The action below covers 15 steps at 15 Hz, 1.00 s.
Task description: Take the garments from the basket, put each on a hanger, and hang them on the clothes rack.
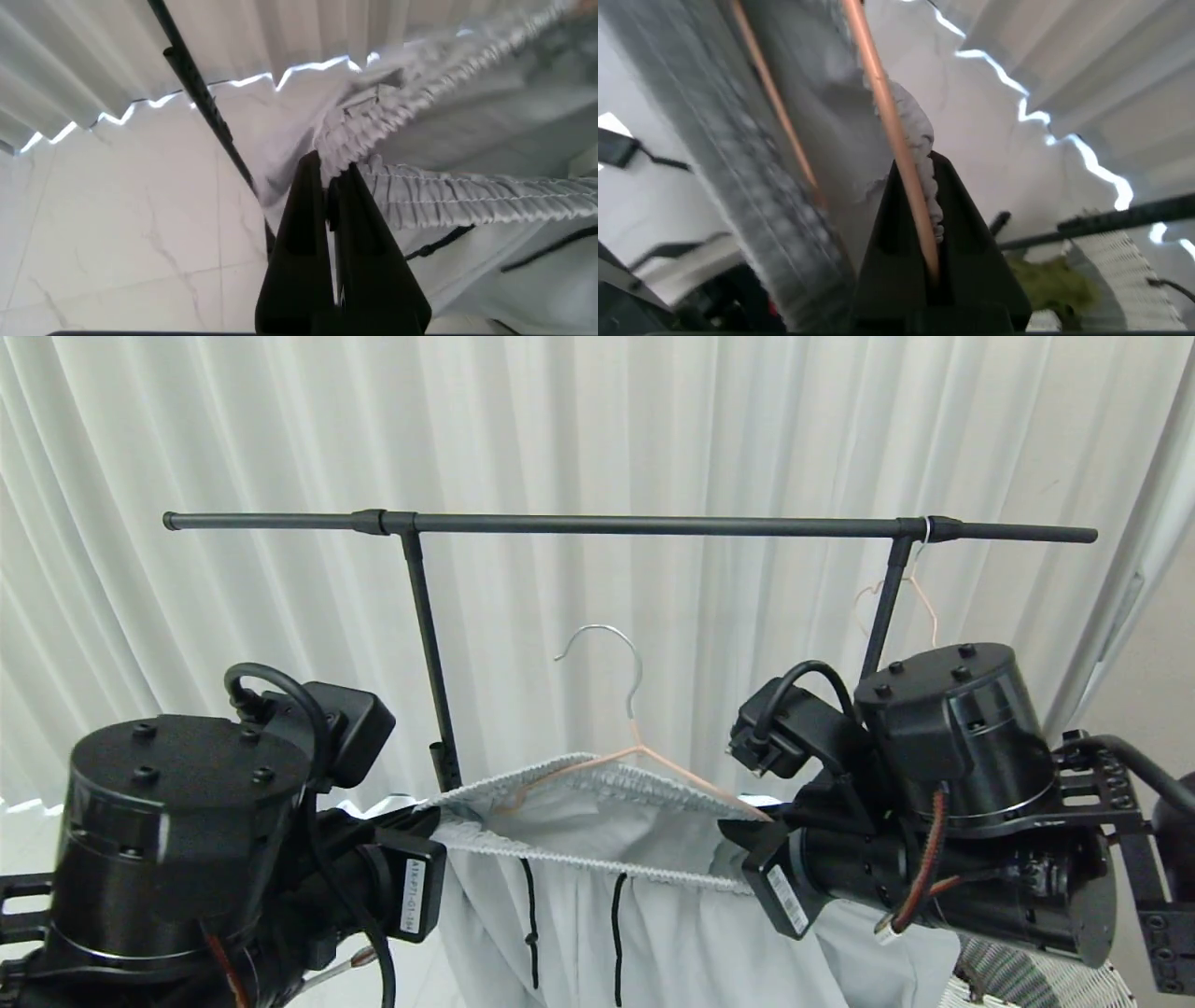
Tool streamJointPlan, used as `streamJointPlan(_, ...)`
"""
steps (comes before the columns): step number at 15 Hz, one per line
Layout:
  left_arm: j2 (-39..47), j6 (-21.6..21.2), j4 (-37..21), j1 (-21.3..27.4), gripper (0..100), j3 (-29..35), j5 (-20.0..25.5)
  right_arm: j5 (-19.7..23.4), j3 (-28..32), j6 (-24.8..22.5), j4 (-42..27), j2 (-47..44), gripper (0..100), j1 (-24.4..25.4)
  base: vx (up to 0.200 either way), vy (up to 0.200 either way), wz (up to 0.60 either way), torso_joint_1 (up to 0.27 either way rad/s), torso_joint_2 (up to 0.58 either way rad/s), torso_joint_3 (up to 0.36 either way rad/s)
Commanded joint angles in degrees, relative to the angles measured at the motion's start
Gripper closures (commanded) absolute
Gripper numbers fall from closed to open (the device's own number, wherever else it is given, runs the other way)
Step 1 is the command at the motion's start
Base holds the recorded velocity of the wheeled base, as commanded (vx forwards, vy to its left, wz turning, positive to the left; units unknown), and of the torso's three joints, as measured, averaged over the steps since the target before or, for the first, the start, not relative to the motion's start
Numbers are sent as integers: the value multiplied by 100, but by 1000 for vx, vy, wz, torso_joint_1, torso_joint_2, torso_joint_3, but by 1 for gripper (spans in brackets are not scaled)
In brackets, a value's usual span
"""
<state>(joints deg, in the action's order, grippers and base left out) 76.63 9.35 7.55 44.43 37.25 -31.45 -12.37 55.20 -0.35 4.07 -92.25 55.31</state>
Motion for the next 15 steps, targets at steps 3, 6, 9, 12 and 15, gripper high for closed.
streamJointPlan(3, -227, -39, -8, 30, 100, -52, -10, -11, -431, -35, -3, 444, 100, -319, 0, 0, 0, 0, 0, 0)
streamJointPlan(6, -368, -12, 1, 1006, 100, -25, 139, -55, -361, -26, 111, 400, 100, -337, 0, 0, 0, 0, 0, 0)
streamJointPlan(9, -368, -3, 1, 1208, 0, -43, 227, -46, -317, -9, 393, 348, 100, -337, 0, 0, 0, 0, 0, 0)
streamJointPlan(12, -386, -3, 1, 1190, 0, -78, 201, -116, -299, 9, 401, 400, 100, -407, 0, 0, 0, 0, 0, 0)
streamJointPlan(15, -570, -3, 1, 1190, 0, -263, 183, -257, -290, 18, 410, 480, 100, -767, 0, 0, 0, 0, 0, 0)
